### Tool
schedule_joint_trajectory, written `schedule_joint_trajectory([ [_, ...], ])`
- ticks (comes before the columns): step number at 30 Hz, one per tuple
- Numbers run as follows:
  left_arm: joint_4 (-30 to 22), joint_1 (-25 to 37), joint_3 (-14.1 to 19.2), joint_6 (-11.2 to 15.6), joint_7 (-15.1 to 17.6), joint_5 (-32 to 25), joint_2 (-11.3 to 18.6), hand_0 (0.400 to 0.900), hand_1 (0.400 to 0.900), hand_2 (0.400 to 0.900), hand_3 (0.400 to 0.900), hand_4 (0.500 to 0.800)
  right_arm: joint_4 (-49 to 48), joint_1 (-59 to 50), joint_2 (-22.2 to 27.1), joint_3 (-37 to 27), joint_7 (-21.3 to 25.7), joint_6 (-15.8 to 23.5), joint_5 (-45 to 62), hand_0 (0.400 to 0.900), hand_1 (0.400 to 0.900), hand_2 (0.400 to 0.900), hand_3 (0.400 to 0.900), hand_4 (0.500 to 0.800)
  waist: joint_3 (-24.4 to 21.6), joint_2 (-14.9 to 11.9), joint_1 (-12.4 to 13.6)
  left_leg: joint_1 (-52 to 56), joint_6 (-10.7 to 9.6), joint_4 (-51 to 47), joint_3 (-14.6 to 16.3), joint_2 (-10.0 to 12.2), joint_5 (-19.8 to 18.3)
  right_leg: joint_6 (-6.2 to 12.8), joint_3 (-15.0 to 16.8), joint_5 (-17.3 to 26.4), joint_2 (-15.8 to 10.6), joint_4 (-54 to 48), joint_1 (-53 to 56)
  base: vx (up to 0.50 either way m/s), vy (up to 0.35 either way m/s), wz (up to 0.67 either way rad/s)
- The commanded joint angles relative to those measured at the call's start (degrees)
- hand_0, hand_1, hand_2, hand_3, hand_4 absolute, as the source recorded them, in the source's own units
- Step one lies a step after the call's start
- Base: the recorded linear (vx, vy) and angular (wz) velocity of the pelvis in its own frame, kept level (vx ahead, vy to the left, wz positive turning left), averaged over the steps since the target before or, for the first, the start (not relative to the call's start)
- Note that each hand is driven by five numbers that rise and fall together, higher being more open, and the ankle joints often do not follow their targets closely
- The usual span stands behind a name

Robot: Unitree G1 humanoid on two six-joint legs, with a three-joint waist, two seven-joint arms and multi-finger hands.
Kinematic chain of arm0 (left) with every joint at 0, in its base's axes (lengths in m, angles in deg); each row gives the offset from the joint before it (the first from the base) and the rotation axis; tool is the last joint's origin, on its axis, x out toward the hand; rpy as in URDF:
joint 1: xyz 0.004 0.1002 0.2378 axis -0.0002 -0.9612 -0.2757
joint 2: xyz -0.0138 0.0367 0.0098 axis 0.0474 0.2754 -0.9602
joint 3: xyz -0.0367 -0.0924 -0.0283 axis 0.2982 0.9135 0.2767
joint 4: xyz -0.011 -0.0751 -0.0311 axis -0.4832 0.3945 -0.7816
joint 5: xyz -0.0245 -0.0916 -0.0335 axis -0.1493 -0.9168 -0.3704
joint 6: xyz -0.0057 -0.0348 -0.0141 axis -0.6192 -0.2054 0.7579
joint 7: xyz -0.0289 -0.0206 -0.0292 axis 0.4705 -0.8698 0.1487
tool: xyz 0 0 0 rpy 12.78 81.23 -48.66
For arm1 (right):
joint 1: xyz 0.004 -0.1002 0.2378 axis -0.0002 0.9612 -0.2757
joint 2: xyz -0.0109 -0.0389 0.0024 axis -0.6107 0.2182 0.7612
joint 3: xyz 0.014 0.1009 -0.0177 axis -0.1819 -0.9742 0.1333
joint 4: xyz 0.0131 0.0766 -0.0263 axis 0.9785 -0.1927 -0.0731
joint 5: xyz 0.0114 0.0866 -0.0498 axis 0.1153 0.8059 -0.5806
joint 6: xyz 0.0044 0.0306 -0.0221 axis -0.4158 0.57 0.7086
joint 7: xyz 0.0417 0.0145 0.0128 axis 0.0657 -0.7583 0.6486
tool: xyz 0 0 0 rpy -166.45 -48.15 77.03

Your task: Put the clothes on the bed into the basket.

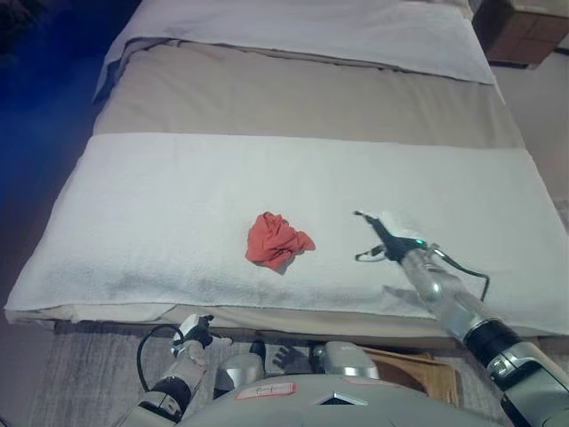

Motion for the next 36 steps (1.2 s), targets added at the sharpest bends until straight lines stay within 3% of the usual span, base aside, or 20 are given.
schedule_joint_trajectory([
  [1,2.14,2.13,-0.63,0.55,1.69,1.91,2.7,0.9,0.9,0.9,0.9,0.8,-4.11,-8.47,2.29,2.56,0.58,1.7,-0.78,0.9,0.9,0.9,0.9,0.8,-1.26,-1.31,0.98,-2.66,0.22,-0.1,3.03,-1.88,1.39,2.35,2.53,-2.97,-0.45,0.25,0.48,0.03,-0.053,0.14],
  [10,2.66,4.57,1.55,-0.81,6.31,-3.12,3.43,0.9,0.9,0.9,0.9,0.8,-5.03,-16.39,-6.16,7.03,1.68,0.94,3.68,0.9,0.9,0.9,0.9,0.8,3.09,-1.23,2.9,-7.74,-0.7,-0.1,0.15,-1.25,3.36,1.84,-0.61,-2.83,-0.85,0.25,-2.49,-0.03,-0.04,0.29],
  [15,4.26,6.96,2.5,-1.22,9.26,-6.51,4.4,0.9,0.9,0.9,0.9,0.8,-3.23,-20.92,-9.67,8.04,3.98,0.12,5.27,0.9,0.9,0.9,0.9,0.8,7.72,0.63,4.25,-12.29,-0.78,0.3,-2.85,-1.82,5.29,1.13,-3.47,-4.61,-1.74,5.91,-7.87,-0.13,-0.009,0.47],
  [22,5.77,7.66,3.29,-1.27,11.71,-9.46,5.68,0.9,0.9,0.9,0.9,0.8,-0.68,-24.93,-12.64,9.08,6.55,-0.18,6.54,0.9,0.9,0.9,0.9,0.8,10.67,2.76,5.89,-17.6,-0.37,1.79,-5.47,-3.19,7.03,1.04,-5.45,-6.79,-3.47,12.12,-14.24,-0.07,0.026,0.24],
  [29,6.22,9.75,3.39,-1.01,13.49,-11.72,6.39,0.9,0.9,0.9,0.9,0.8,2.05,-27.56,-12.83,8.66,9.17,-0.76,5.95,0.9,0.9,0.9,0.9,0.8,11.98,4.29,7.27,-21.62,-0.72,1.82,-8.32,-4.09,8.71,0.63,-7.6,-8.81,-4.84,16.11,-18.35,-0.02,-0.014,0.31],
  [36,7.51,8.96,3.47,-1.05,13.27,-12.29,6.31,0.9,0.9,0.9,0.9,0.8,3.45,-29.51,-10.88,8.19,10.8,-1.93,3.81,0.9,0.9,0.9,0.9,0.8,11.57,5.62,7.33,-22.07,-1.01,0.22,-7.69,-3.42,8.93,0.47,-6.37,-9.2,-4.38,17.07,-20.61,0.05,-0.041,-0.06],
])
